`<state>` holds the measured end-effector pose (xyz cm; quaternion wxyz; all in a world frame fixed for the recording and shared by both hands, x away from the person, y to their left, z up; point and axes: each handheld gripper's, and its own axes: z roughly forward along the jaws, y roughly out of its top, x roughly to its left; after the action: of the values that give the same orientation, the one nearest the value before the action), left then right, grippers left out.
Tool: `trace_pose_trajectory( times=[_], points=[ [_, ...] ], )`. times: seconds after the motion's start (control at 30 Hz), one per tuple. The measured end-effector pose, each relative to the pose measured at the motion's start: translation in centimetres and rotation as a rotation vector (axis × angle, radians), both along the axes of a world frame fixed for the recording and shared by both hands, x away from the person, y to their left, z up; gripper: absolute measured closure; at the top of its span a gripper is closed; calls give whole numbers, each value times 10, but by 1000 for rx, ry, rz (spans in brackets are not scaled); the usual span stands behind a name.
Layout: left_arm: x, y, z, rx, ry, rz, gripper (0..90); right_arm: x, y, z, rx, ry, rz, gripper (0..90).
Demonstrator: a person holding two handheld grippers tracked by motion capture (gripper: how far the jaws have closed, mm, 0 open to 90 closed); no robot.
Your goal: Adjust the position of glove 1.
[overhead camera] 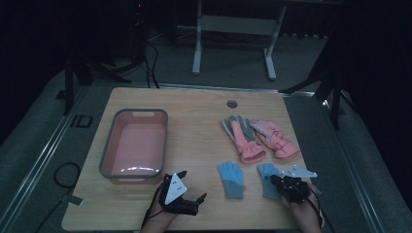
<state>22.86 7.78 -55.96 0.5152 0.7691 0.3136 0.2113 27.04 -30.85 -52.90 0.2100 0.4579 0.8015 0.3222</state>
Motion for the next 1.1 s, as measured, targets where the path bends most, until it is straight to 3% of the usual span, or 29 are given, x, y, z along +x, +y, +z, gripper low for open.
trace_pose_trajectory(
  times=[0.23, 0.5, 0.6, 0.83, 0.87, 1.1],
  points=[
    [0, 0, 0, 0, -3, -1, 12, -5, 18, 40, 35, -80, -20, 862],
    [0, 0, 0, -6, 0, 0, 12, -6, 42, 74, 77, -128, 23, 861],
    [0, 0, 0, 0, -1, -2, 11, -6, 45, 77, 86, -125, 34, 861],
    [0, 0, 0, -1, -3, -1, 11, -6, 78, 81, 101, -110, 97, 861],
    [0, 0, 0, -2, -3, -1, 11, -6, 91, 77, 107, -94, 136, 861],
    [0, 0, 0, -1, -5, -4, 11, -4, 111, 63, 83, -32, 185, 860]
  ],
)
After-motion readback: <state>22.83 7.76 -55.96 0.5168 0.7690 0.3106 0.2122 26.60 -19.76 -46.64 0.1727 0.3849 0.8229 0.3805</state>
